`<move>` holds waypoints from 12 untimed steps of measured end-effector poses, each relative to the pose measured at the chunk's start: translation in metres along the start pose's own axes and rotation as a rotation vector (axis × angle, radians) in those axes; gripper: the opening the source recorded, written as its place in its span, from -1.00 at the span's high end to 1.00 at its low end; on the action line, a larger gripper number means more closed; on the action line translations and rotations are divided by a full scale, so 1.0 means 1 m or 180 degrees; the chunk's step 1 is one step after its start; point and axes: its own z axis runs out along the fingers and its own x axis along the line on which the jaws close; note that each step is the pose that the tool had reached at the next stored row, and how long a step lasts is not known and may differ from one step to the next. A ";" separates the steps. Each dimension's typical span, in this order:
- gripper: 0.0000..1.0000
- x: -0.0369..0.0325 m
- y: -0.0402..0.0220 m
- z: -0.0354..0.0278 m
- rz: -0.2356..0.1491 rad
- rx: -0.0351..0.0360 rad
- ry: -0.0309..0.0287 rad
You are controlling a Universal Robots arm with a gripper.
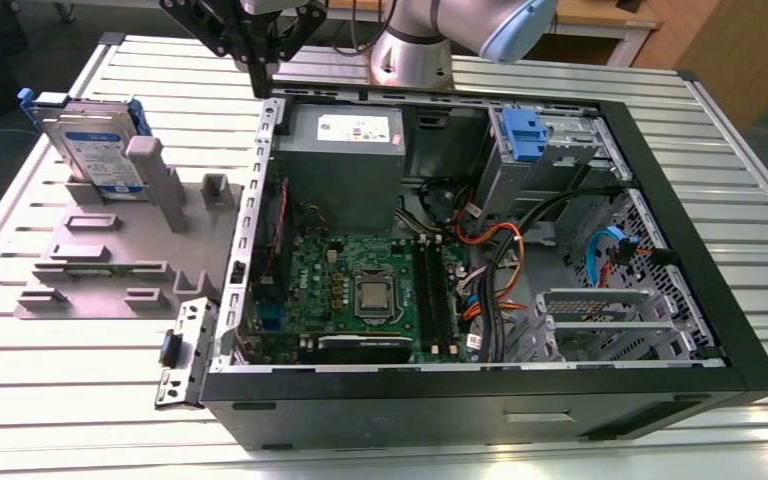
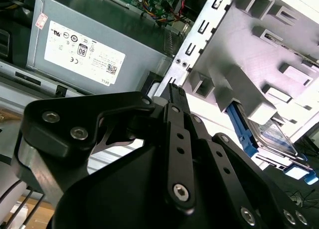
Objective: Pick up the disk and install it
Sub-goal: 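Reach for the disk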
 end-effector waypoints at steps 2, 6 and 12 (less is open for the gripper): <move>0.79 0.0002 0.0001 0.0000 0.0000 0.0000 0.0000; 0.79 0.0015 0.0018 0.0003 0.0000 0.0000 0.0000; 0.79 0.0040 0.0042 0.0005 0.0000 0.0000 0.0000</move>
